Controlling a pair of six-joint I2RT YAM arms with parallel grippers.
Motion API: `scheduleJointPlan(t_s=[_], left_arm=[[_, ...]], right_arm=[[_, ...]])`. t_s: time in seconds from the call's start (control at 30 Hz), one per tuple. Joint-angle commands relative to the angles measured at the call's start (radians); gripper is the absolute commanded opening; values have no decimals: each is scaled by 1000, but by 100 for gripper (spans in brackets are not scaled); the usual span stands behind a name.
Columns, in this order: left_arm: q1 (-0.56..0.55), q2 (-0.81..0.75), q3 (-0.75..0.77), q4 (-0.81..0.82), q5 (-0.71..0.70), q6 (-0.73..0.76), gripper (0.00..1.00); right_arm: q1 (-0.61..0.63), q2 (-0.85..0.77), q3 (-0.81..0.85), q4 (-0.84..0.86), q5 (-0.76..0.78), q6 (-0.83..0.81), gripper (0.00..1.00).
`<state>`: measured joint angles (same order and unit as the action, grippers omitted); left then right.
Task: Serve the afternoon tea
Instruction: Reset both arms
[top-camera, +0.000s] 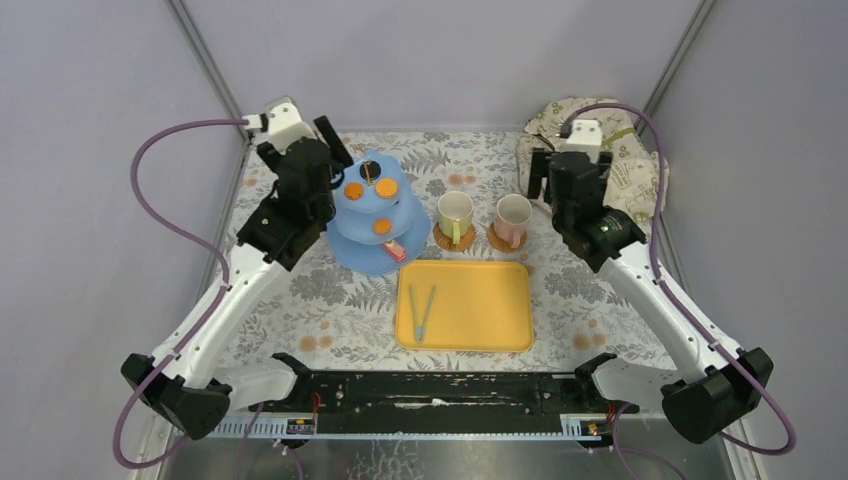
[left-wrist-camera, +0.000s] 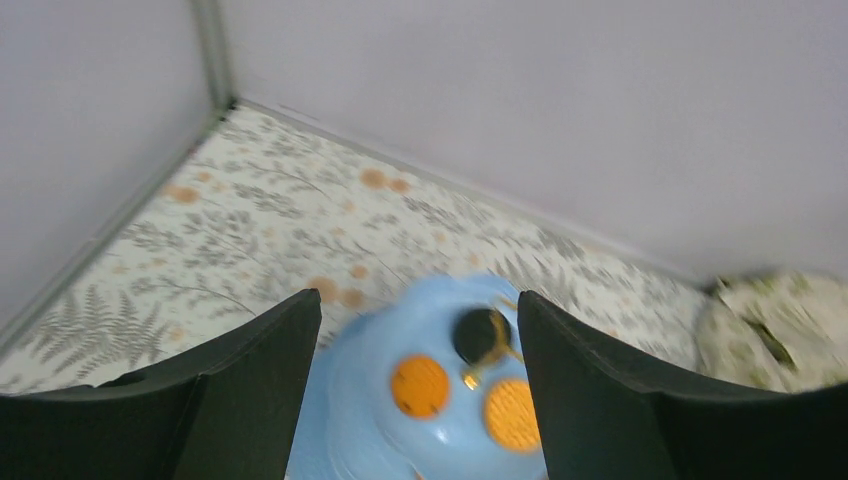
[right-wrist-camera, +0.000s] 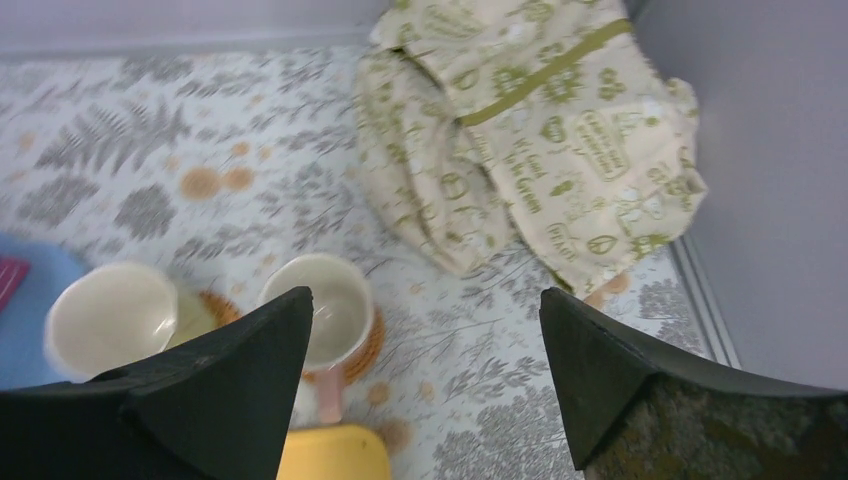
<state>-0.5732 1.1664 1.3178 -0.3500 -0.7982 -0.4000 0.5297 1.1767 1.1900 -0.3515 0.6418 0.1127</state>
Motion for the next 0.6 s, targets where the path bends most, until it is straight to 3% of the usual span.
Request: scheduleJointPlan(t_s=[0.0,0.13,0.23,0.5,0.57], left_arm=[[197,20,-20,98,3,2,79],[415,25,-184,310,67,-11,79],[518,86,-271,400,132,-55,79],[533,131,-696,1042,188,135,77],[534,150,-740,1088,209,156,76]], right_arm=[[-163,-12,-32,202,-27,-12,91],[-291,48,-19,233,-86,16,94],[-352,100,-7,239,-61,32,100],[-389,115,-151,404,-1,74,99],[-389,123,-183,425,31,95,99]])
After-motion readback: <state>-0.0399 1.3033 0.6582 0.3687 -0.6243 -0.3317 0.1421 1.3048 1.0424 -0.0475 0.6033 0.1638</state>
